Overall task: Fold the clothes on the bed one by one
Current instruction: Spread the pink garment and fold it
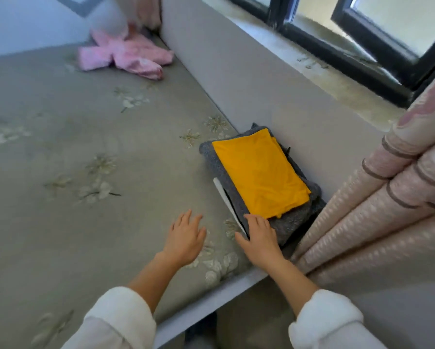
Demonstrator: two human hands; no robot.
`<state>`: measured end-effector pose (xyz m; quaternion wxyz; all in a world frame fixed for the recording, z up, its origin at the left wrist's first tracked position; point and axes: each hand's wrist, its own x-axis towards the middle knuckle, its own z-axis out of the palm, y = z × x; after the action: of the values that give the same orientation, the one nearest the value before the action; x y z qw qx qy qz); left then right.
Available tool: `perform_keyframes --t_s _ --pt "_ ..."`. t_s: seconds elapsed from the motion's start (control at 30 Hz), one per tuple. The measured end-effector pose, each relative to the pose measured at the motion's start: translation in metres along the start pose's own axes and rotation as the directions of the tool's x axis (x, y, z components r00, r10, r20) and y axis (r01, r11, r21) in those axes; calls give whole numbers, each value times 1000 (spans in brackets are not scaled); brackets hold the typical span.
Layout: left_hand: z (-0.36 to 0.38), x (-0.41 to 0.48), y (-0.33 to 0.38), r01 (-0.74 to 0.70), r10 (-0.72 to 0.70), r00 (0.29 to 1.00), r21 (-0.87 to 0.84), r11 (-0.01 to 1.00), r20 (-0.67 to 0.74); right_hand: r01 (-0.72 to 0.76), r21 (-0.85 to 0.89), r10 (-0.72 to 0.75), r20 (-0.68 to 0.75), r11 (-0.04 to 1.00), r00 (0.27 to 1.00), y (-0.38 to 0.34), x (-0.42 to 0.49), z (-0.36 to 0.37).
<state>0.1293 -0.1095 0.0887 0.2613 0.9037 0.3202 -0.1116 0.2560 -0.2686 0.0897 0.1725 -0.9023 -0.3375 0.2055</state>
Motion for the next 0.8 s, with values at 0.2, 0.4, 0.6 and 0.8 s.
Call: perform_keyframes --t_s 0.2,0.4,0.6,0.8 --pt "-15 -128 -75 202 -215 966 -102 974 -143 233 -41 -226 129 972 966 -90 -54 29" --pt "-41 -236 -164 399 -429 860 -161 903 -277 474 -19 -454 261 880 852 -208 -98 79" --pt "-70 -341 -275 514 -569 724 -244 822 -390 656 -25 -612 335 755 717 -346 -148 149" --pt "-83 -474 -402 624 -681 611 -283 728 -404 755 -22 -672 439 656 597 -488 -233 254"
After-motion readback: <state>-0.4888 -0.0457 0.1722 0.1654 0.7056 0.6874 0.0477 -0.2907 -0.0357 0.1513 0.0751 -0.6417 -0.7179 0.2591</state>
